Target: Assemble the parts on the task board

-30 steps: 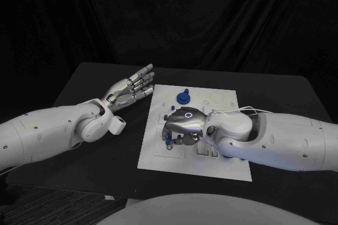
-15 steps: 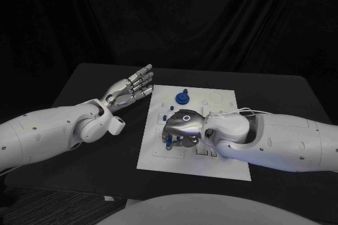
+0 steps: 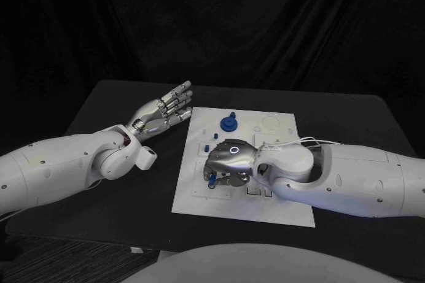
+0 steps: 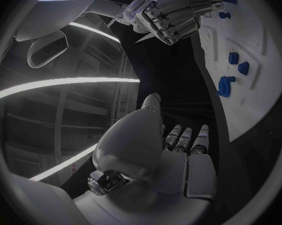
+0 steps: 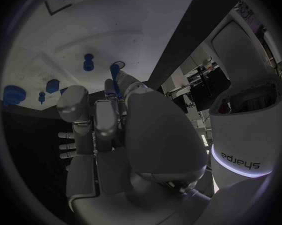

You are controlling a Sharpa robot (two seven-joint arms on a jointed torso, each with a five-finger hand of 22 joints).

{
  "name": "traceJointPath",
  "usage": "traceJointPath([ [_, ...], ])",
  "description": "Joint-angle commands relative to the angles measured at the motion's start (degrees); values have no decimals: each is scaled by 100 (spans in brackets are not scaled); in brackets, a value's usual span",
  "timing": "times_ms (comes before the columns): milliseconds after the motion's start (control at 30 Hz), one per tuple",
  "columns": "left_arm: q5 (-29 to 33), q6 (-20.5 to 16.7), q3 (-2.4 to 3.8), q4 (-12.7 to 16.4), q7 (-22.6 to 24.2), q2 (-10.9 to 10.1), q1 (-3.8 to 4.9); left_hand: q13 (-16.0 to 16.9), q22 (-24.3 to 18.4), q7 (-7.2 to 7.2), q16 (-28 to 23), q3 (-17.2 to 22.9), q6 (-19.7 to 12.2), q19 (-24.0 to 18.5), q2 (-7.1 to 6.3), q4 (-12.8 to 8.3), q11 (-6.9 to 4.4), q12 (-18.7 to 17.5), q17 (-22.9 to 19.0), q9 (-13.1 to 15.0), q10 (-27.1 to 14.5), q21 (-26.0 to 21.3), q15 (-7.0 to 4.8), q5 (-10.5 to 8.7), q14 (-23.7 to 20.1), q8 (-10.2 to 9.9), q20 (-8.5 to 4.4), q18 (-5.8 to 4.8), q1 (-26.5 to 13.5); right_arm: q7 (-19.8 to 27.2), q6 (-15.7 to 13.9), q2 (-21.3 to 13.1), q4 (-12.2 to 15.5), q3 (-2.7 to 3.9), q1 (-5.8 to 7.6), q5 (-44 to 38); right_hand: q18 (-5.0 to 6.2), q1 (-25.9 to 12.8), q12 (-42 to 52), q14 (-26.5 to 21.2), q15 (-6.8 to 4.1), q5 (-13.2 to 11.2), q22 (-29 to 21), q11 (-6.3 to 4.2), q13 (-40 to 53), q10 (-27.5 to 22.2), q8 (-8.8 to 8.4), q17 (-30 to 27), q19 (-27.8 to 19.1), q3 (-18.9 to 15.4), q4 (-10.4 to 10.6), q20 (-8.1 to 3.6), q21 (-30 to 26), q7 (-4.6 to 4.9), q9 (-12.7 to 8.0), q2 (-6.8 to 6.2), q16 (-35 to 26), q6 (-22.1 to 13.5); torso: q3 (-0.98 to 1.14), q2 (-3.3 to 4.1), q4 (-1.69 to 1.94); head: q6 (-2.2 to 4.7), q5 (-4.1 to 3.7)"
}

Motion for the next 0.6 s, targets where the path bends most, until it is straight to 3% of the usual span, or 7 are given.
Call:
traceJointPath([
  [33, 35, 46, 5, 19, 79, 1, -8, -8, -3, 24, -21, 16, -6, 28, 15, -33, -3, -19, -6, 1, -27, 21, -2, 33, -2, 18, -2, 90, 32, -131, 39, -9, 25, -6, -27, -77, -49, -16, 10, -47, 13, -8, 690, -5, 8, 60, -34, -118, -53, 2, -37, 3, -130, 8, 7, -13, -92, -13, 4, 0, -1, -1, 23],
  [233, 36, 62, 5, 20, 71, -1, -9, -8, 0, 26, -21, 17, -14, 30, 10, -41, -4, -20, -6, 0, -29, 21, 2, 37, -2, 16, -2, 91, 37, -157, 71, -22, 54, -6, -34, -77, -32, -31, 4, -84, 12, -18, 666, -8, 14, 75, -45, -196, -91, 2, -43, 3, -230, 6, 9, -19, -155, -16, 2, 0, -12, -1, 77],
  [600, 36, 112, 5, 5, 49, 0, -10, -8, -2, 78, -21, 24, -5, 31, 0, -69, 1, -19, -6, 2, -34, 22, 14, 43, -2, 18, 0, 91, 50, -199, 93, -35, 75, -6, -44, -77, -26, -40, -16, -108, 13, -20, 657, -3, 14, 64, -65, -231, -113, 8, -53, 4, -269, 9, 8, -25, -189, -30, 2, 11, 1, -1, 50],
])
